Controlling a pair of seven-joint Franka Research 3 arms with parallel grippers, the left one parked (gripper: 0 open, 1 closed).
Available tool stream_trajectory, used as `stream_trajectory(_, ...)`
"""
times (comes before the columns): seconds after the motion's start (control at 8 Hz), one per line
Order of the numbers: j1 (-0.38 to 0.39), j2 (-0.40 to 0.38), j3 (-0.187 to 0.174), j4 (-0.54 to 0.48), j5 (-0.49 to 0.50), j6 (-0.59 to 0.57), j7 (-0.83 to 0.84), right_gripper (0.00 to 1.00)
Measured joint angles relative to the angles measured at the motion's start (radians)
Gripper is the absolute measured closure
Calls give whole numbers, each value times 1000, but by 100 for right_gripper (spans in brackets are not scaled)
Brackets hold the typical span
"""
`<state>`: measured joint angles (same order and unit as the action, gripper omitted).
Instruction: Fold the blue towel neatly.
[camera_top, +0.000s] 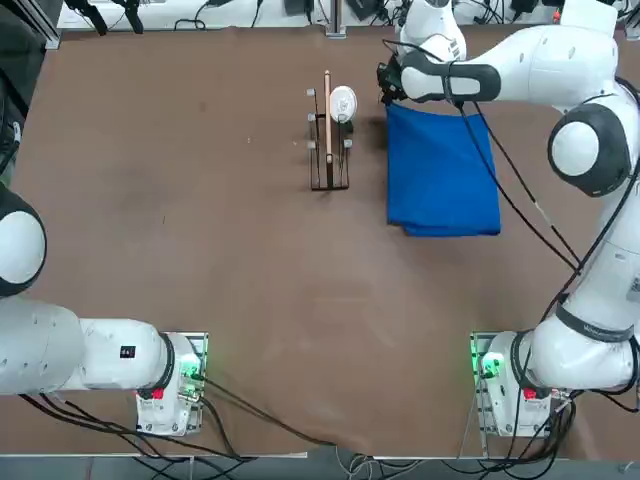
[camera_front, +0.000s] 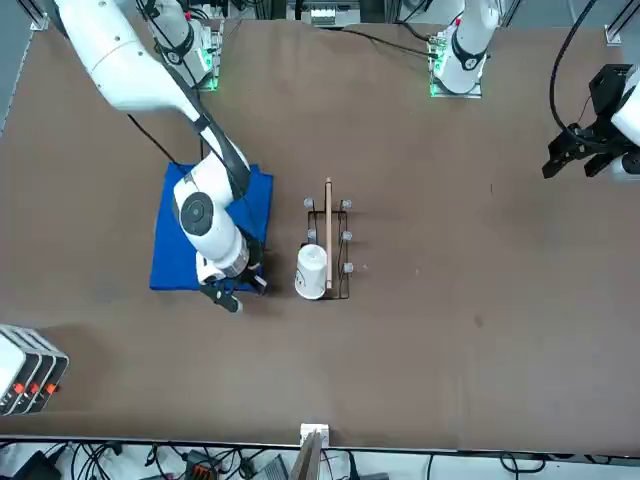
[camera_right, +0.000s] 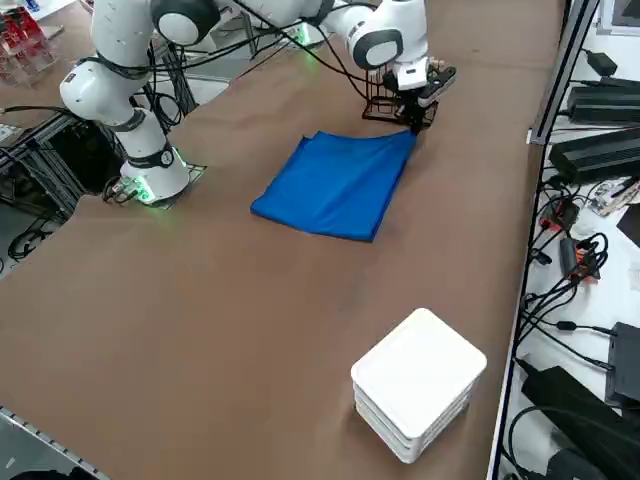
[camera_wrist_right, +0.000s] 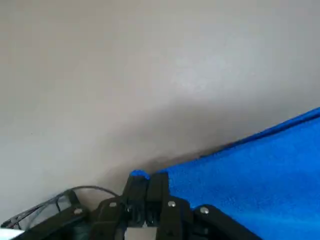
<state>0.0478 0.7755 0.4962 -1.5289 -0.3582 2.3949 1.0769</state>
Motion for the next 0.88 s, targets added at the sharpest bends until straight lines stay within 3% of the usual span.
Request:
stream_trajectory(0.25,0,4,-1,0,-8,9,-7,85)
stream_trajectory(0.62,-1,4,-1,6,-42,10,-19,32)
stream_trajectory(0.88,-8,3,-2,17,-74,-47,-46,0)
